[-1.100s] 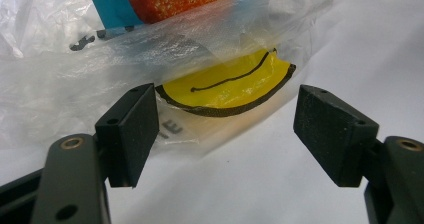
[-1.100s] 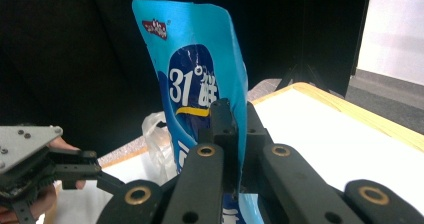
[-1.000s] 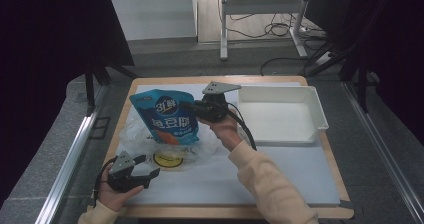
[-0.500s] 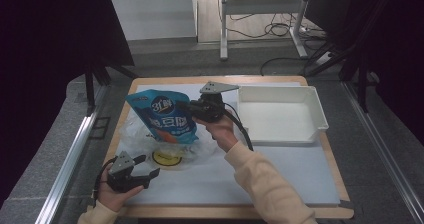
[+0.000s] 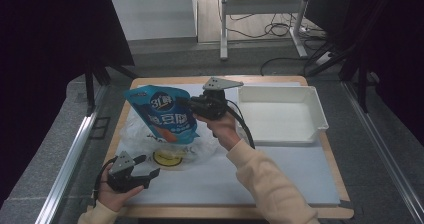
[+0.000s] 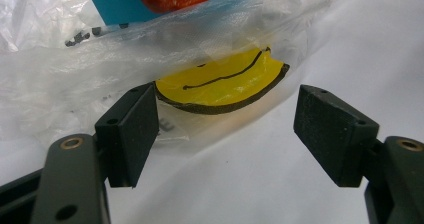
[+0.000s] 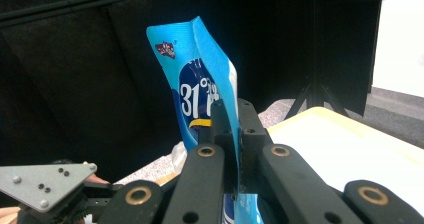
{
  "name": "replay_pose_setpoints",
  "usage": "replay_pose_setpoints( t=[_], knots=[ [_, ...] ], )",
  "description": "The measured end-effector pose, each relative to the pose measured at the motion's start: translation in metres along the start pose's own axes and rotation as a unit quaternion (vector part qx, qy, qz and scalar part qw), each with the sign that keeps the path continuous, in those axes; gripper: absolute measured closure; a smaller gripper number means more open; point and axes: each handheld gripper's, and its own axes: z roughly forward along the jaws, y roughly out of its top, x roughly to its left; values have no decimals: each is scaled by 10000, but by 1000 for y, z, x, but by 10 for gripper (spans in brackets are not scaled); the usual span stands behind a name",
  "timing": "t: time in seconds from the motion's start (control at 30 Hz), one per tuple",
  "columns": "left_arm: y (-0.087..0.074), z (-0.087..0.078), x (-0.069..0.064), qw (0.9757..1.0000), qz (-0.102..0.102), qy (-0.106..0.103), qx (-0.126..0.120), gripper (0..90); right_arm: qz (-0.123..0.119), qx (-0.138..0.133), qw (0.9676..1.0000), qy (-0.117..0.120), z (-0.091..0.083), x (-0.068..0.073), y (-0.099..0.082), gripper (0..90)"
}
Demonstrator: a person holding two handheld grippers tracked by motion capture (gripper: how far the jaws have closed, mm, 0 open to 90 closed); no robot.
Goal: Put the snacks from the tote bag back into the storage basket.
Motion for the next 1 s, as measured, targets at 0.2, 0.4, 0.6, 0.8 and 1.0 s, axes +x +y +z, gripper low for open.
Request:
replay_pose_setpoints(
  t=[0.2,0.4,0.6,0.8,1.0],
  knots=[
    [0,0,0,10000,2,-5,-9,260,-18,-117,9999,66,-6,3,10,893],
    [0,0,0,10000,-14,6,-19,260,-37,-204,9997,98,-11,5,19,893],
    [0,1,-1,10000,-29,-3,-15,260,-112,-321,9994,94,-19,8,28,893],
    [0,1,0,10000,-54,4,-19,260,-104,-448,9989,126,-27,8,37,893],
    [0,0,0,10000,-49,11,-13,260,-94,-563,9983,137,-36,10,46,893]
  ],
)
